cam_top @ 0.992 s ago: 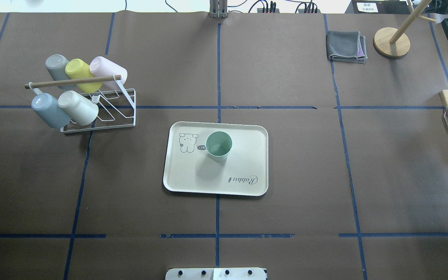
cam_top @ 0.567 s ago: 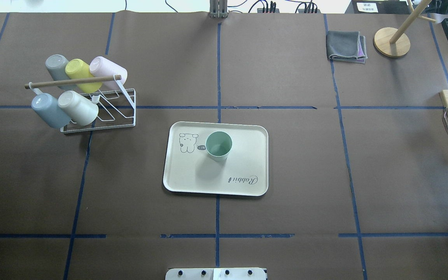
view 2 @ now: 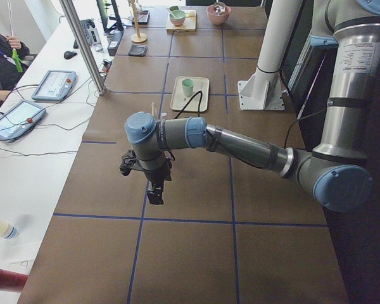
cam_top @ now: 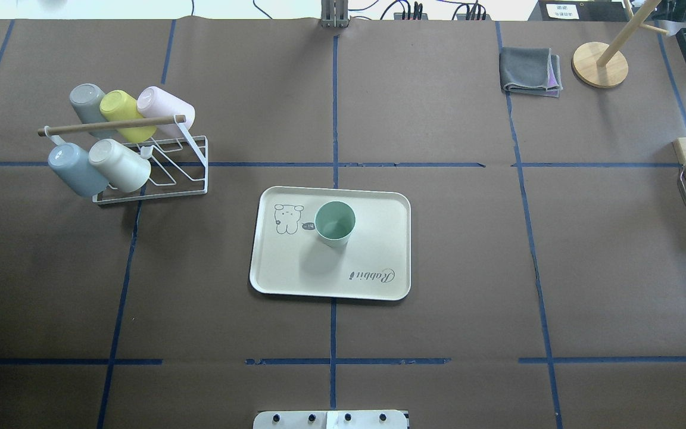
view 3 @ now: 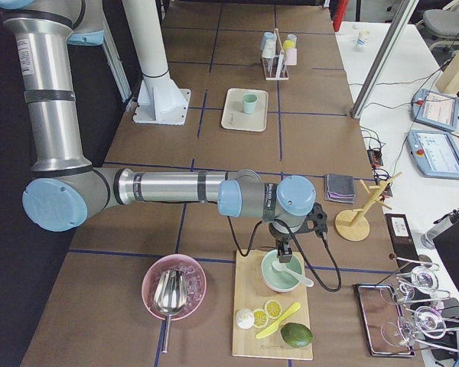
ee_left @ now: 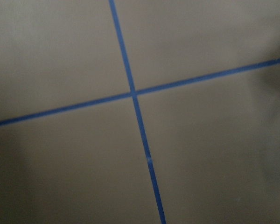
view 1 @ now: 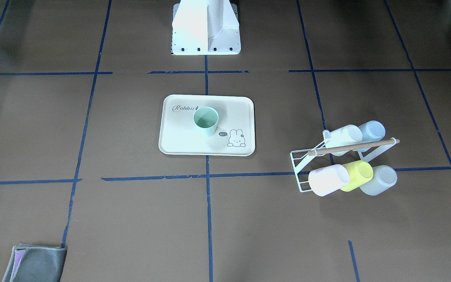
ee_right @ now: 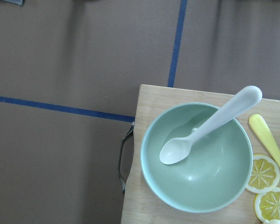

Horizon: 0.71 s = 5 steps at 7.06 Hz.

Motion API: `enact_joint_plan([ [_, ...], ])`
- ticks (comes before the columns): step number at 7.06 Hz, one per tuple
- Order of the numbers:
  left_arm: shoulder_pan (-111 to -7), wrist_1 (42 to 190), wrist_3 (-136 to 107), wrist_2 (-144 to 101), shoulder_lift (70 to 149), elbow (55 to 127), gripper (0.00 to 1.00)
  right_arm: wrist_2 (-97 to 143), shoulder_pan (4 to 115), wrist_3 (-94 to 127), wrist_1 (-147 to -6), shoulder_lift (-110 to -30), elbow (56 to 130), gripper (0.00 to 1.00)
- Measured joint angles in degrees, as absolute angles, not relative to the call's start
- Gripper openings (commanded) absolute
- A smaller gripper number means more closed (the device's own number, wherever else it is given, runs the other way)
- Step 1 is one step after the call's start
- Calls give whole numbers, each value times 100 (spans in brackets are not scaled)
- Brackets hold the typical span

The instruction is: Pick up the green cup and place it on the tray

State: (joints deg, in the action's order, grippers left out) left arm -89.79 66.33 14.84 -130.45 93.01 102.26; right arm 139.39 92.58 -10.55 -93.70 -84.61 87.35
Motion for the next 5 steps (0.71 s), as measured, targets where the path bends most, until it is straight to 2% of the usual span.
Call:
enact_joint_plan([
  [5, -8977, 6976, 1497, -13581, 8866, 9898, 100, 13559, 9272, -1041, -9360, -8499, 8727, 100],
])
